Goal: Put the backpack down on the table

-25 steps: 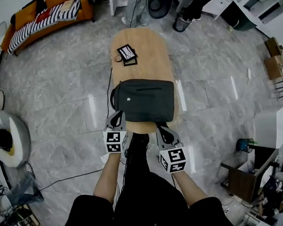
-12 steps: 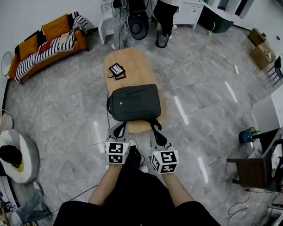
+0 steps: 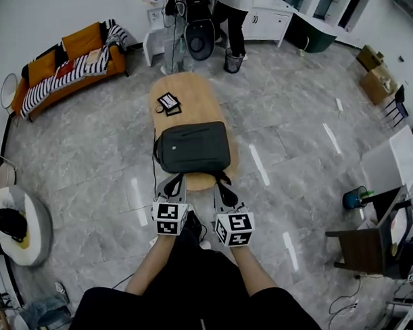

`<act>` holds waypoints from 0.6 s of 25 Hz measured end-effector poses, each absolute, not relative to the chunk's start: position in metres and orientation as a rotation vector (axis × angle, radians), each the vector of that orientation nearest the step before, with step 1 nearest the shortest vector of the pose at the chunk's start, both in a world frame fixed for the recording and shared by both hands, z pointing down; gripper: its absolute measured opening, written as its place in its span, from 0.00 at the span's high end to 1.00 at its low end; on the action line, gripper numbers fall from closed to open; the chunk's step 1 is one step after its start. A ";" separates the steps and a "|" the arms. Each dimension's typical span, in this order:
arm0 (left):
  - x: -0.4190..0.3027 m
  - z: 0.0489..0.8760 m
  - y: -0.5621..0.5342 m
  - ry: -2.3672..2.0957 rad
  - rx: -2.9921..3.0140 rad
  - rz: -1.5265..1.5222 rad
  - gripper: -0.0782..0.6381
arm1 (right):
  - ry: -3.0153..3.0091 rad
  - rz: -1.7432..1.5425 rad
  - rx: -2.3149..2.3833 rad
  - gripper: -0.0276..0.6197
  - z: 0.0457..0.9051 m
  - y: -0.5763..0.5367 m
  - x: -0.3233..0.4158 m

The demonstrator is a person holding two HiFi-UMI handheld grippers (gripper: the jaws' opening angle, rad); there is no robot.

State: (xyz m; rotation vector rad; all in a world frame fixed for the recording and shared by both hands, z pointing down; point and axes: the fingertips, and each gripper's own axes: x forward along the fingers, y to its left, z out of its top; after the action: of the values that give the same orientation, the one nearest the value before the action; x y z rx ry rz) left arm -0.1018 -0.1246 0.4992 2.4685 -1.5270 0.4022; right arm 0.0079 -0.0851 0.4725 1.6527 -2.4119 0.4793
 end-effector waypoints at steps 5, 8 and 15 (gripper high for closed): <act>-0.106 0.502 -0.126 -1.522 2.468 0.412 0.86 | -2.418 0.482 1.648 0.94 0.474 -0.088 0.003; -0.110 0.505 -0.127 -1.523 2.467 0.411 0.86 | -2.412 0.488 1.648 0.94 0.477 -0.092 0.000; -0.126 0.504 -0.138 -1.544 2.435 0.423 0.86 | -2.415 0.493 1.626 0.94 0.477 -0.102 -0.011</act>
State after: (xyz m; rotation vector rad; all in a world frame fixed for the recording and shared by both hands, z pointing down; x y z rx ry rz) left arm -0.1262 -0.1382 0.5038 2.4351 -1.5437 0.4227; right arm -0.0113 -0.1017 0.4774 1.6258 -2.4151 0.4930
